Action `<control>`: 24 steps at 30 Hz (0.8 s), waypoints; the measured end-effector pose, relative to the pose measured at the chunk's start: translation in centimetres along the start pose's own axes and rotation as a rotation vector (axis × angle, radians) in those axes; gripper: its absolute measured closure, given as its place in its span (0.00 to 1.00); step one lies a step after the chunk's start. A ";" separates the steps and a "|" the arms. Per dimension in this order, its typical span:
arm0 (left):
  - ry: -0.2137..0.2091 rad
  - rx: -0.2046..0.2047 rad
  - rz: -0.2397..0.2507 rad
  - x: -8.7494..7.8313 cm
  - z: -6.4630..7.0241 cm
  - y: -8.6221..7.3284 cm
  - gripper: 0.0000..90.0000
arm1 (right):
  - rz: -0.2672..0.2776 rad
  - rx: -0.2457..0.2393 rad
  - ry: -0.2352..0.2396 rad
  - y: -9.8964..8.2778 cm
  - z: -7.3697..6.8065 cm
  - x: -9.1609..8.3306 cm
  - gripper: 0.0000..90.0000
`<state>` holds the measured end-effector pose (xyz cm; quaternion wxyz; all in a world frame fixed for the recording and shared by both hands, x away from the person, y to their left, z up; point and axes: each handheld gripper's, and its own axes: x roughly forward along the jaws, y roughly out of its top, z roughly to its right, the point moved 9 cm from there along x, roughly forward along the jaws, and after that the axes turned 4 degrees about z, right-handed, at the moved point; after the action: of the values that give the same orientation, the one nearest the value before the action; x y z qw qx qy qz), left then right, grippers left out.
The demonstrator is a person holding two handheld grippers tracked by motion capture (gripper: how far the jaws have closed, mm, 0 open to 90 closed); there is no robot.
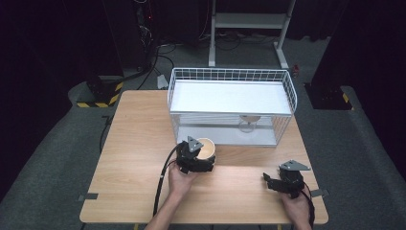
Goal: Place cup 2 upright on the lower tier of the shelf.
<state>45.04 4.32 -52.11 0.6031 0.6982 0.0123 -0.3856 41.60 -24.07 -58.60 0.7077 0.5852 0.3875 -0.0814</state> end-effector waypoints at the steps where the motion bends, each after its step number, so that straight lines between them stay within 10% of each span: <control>1: -0.001 -0.011 0.006 0.1 -0.1 0.1 0.11 | 0.000 0.000 0.000 0.0 0.0 0.0 0.27; 24: 0.044 -0.079 -0.008 1.7 -2.3 1.4 0.11 | 0.000 0.000 0.000 0.0 0.0 0.0 0.27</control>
<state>48.13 5.17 -51.97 0.6283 0.6821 0.0436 -0.3716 41.60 -24.06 -58.60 0.7077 0.5851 0.3875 -0.0814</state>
